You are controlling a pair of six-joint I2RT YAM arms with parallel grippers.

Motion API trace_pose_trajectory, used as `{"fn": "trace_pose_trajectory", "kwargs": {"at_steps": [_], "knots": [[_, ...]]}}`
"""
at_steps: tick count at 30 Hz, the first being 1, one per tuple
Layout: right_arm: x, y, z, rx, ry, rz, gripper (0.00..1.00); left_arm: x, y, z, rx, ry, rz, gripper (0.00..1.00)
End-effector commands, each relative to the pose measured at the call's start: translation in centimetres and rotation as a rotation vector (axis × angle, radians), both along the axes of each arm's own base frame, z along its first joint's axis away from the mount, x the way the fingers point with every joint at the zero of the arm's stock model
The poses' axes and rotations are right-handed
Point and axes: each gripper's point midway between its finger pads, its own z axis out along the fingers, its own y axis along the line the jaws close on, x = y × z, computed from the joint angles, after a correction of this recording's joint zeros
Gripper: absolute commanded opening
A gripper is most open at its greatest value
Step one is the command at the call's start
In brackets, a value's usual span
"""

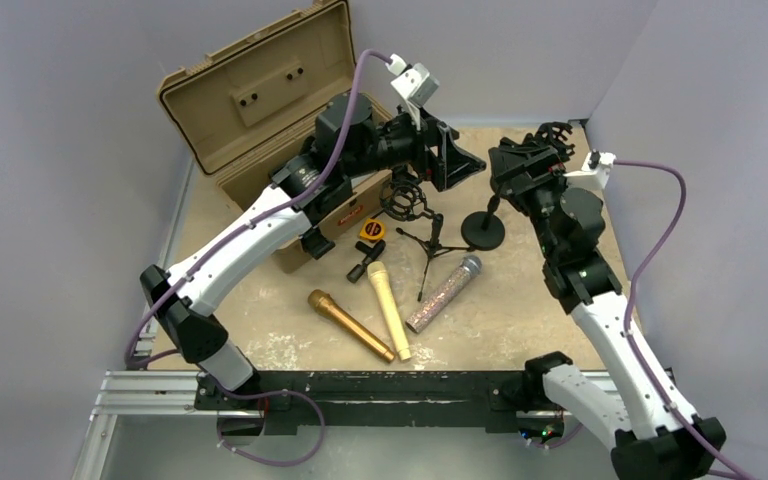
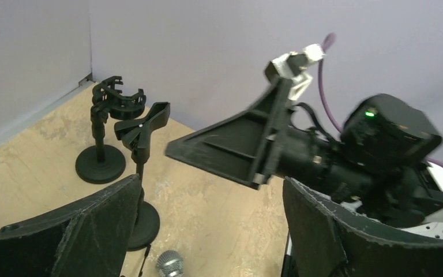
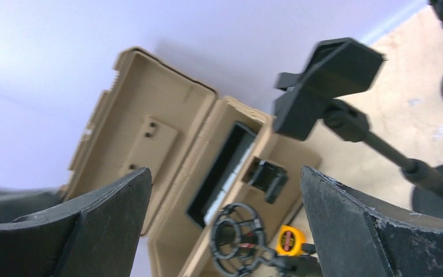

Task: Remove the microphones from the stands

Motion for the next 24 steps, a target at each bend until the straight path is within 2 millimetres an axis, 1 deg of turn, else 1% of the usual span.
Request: {"fn": "trace_pose_trajectory", "kwargs": {"at_steps": [1, 3, 5, 9, 12, 16, 18, 21, 24], "knots": [[1.7, -1.7, 1.4, -0.053, -0.037, -0.023, 0.99, -2.3, 1.7, 4.6, -0.038, -0.151, 0.019, 0.9], [2.5, -2.5, 0.7, -0.064, -0.015, -0.027, 0.99, -2.7, 1.6, 4.7, -0.038, -0.157, 0.012, 0.9], [3.0, -3.8, 0.3, -0.08, -0.005, -0.056, 0.99, -2.9, 1.6, 5.0, -0.045, -0.159, 0.004, 0.9], [3.4, -5.2, 0.8, -0.112, -0.043, -0.083, 0.99, -3.2, 1.6, 5.3, -0.055, -0.16, -0.008, 0.9], [4.3, -5.6, 0.3, -0.148, -0.04, -0.084, 0.97, -3.3, 1.6, 5.5, -0.06, -0.161, -0.015, 0.9], [5.2, -5.8, 0.4, -0.164, -0.059, -0.083, 0.96, -3.4, 1.7, 5.6, -0.063, -0.163, -0.018, 0.9], [5.9, -6.0, -0.5, -0.168, -0.039, -0.083, 0.94, -3.5, 1.7, 5.6, -0.063, -0.162, -0.019, 0.9], [6.6, -6.2, -1.8, -0.17, -0.021, -0.089, 0.92, -3.7, 1.7, 5.7, -0.063, -0.162, -0.023, 0.9], [6.9, -6.7, -3.7, -0.182, 0.006, -0.113, 0.87, -3.8, 1.9, 5.9, -0.064, -0.166, -0.025, 0.9]]}}
